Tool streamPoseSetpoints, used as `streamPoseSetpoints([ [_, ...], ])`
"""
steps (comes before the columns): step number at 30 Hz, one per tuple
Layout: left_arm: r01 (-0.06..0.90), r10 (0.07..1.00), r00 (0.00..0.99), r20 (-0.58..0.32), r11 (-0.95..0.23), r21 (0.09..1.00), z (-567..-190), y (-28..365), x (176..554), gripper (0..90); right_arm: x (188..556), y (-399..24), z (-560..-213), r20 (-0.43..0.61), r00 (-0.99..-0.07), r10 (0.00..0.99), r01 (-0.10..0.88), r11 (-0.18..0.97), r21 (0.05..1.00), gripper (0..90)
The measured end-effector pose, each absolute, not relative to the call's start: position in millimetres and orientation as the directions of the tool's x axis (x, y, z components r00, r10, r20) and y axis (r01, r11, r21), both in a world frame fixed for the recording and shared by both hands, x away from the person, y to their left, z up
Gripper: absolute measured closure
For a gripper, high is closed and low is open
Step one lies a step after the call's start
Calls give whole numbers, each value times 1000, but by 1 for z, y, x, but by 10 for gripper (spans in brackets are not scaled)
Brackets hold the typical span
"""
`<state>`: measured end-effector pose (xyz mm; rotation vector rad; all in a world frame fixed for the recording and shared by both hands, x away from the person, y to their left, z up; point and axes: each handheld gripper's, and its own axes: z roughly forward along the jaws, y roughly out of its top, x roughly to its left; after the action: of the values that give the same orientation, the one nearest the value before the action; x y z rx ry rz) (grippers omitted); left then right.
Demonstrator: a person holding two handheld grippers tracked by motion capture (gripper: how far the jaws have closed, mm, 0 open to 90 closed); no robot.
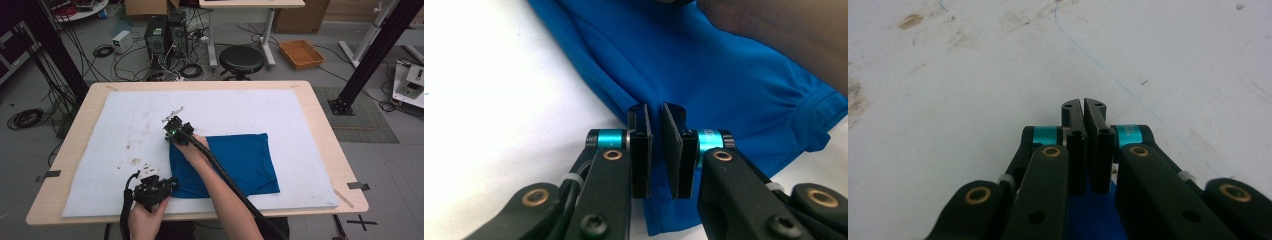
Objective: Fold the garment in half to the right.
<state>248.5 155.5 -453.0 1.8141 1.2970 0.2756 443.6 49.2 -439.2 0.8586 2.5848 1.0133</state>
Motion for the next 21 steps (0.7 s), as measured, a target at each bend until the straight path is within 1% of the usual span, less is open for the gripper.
streamPoseSetpoints([
  [11,659,852,437,-288,-85,747,-452,156,248,824,445,43,-430,27,-794,607,448,554,702,891],
  [21,621,849,464,-252,-109,777,-437,153,241,842,444,30,-412,79,-799,596,448,502,740,895],
])
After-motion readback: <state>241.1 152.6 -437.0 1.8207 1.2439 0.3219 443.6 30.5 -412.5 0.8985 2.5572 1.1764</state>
